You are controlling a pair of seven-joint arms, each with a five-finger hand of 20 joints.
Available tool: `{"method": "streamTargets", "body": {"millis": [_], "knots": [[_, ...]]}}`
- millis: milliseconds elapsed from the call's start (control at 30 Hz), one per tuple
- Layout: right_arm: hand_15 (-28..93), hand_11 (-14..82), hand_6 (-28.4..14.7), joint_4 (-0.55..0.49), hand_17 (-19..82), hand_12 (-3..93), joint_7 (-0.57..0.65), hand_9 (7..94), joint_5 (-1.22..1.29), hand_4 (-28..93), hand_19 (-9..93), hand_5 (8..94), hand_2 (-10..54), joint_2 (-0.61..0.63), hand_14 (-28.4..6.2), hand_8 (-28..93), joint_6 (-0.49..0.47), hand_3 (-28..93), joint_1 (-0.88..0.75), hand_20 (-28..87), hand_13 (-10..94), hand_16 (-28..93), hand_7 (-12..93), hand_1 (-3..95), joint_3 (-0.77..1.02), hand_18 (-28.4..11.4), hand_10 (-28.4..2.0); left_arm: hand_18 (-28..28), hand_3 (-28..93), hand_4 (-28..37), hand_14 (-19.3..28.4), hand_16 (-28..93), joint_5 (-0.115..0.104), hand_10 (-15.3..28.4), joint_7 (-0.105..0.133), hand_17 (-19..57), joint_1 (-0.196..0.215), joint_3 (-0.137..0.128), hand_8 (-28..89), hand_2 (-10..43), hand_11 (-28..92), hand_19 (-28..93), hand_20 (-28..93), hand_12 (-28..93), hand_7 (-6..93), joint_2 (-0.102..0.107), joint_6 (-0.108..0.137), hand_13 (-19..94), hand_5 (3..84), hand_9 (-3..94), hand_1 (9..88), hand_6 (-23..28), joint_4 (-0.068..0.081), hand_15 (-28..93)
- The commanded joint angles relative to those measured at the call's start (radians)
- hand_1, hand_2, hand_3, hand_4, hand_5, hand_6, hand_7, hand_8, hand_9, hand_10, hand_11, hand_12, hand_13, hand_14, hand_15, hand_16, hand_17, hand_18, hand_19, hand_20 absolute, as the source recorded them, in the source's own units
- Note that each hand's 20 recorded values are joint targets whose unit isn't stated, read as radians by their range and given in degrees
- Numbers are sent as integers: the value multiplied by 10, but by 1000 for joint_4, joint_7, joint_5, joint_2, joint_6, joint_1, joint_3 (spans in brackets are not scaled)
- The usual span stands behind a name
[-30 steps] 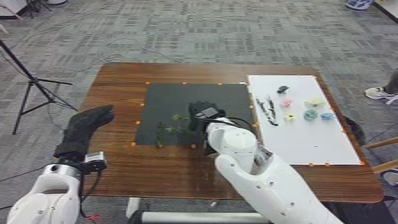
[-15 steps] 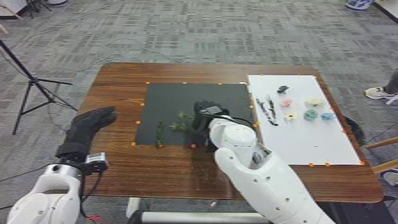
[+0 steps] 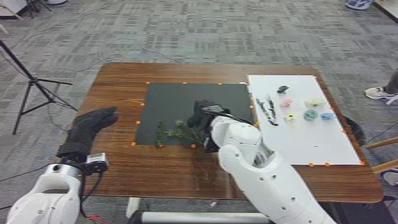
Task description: Arrange flowers
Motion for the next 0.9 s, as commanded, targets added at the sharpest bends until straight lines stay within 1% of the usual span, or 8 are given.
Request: {"method": "streamTargets", "body": {"millis": [33, 100, 200, 233, 500, 600, 733, 900], "knots": [[690, 435, -28, -20, 737, 194, -5, 937, 9, -31, 932, 857, -35, 7, -10, -75, 23, 682, 4, 597, 937, 204, 356, 304, 20, -114, -117, 137, 674, -262, 184, 5, 3, 145, -9, 5, 0, 5, -76, 10, 192, 79, 150, 114, 146, 0, -12, 344, 471, 477, 208, 50, -5, 178], [689, 434, -28, -41, 737, 194, -15, 937, 28, -32, 932, 857, -30, 25, -10, -75, 31, 682, -1, 597, 937, 204, 356, 298, 29, -115, -117, 137, 673, -262, 184, 5, 3, 145, -6, 5, -4, 7, -76, 10, 192, 79, 149, 114, 146, 0, -13, 344, 471, 478, 208, 50, -3, 178], [679, 413, -29, -93, 730, 194, -8, 937, 89, -36, 932, 849, 25, 66, -12, -77, 26, 672, -27, 596, 937, 206, 348, 255, 59, -118, -120, 137, 670, -262, 185, 6, 3, 145, -3, 5, -7, 7, -76, 11, 192, 79, 149, 114, 146, 0, -11, 344, 471, 478, 210, 49, -3, 179], [674, 395, -31, -110, 727, 192, -3, 937, 102, -36, 932, 845, 37, 73, -12, -78, -6, 671, -38, 596, 937, 208, 340, 246, 76, -120, -123, 137, 671, -262, 185, 6, 3, 145, -4, 5, -3, 3, -76, 11, 192, 79, 149, 114, 146, -1, -10, 344, 471, 478, 210, 50, -5, 180], [626, 193, -53, -212, 699, 193, 0, 931, 216, -36, 932, 753, 74, 149, -28, -48, -8, 655, -149, 595, 937, 234, 248, 218, 153, -128, -144, 137, 672, -262, 185, 5, -1, 144, -2, 5, 9, -4, -76, 10, 193, 79, 149, 114, 147, -4, -6, 345, 470, 478, 209, 49, -9, 181], [601, 131, -62, -223, 684, 169, 6, 870, 294, -38, 932, 685, 85, 152, -34, -44, -19, 650, -178, 593, 937, 241, 193, 209, 177, -137, -159, 137, 672, -261, 185, 5, 2, 145, 0, 5, 4, -1, -76, 10, 193, 79, 150, 114, 146, -5, -12, 344, 470, 478, 208, 49, -8, 180], [552, 107, -68, -249, 651, 147, -22, 801, 378, -42, 932, 593, 98, 157, -41, -41, -8, 649, -227, 571, 937, 264, 170, 197, 213, -156, -173, 137, 671, -262, 186, 5, 2, 144, 2, 5, -2, 5, -76, 10, 193, 80, 150, 114, 147, -8, -19, 344, 470, 478, 209, 48, -7, 180], [484, 94, -78, -273, 612, 133, -46, 724, 426, -43, 932, 537, 106, 161, -51, -37, 68, 651, -267, 538, 937, 314, 153, 188, 222, -179, -181, 137, 672, -262, 185, 5, -1, 145, 1, 5, 5, 0, -77, 11, 193, 79, 149, 114, 148, -7, -16, 344, 470, 478, 208, 47, -9, 181]]}}
